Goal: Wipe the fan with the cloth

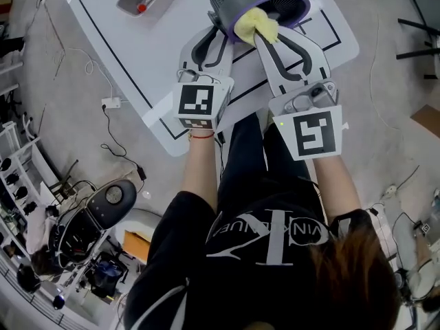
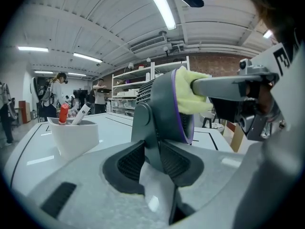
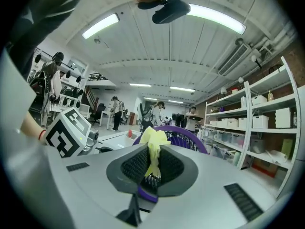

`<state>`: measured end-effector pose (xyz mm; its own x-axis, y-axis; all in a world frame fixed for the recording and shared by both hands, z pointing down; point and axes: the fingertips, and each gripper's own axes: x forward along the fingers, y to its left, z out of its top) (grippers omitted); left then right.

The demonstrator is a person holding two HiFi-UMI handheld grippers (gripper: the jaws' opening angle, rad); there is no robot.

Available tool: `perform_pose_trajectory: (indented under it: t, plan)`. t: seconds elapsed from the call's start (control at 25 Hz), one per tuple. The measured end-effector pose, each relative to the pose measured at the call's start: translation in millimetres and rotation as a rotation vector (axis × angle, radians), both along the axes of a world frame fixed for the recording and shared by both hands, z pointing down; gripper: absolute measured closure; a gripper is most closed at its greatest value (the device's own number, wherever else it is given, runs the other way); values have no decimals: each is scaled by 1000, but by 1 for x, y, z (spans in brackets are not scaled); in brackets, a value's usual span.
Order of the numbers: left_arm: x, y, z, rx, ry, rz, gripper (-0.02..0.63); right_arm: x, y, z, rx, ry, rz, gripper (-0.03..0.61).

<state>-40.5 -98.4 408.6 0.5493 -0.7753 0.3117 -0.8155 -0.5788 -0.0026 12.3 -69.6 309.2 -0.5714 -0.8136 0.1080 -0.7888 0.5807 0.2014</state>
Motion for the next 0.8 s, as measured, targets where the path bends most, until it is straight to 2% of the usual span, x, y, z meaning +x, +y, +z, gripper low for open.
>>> perform_pose_trajectory:
  t: [0.12,0.32,0.4,0.52,0.64,0.8]
  plan:
    - [1,6,4,-14,6,-1,511,4,15,-9,51,32,5,543]
    - [8,13,7,-20,15,-2,512,-10,36,-23,154,127,-76,543]
    - [8,15,7,-21,18,-1,512,-23,38,-22,175,208,-92,543]
    - [10,19,6,-19,23,-2,514,-37,33,-22,210,379,-104,541]
    - [14,23,6,-19,28,6,514,-44,26,-18,183,495,-114,541]
    - [15,25,7,-17,26,39,512,-50,16,-9,134,573,-102,541]
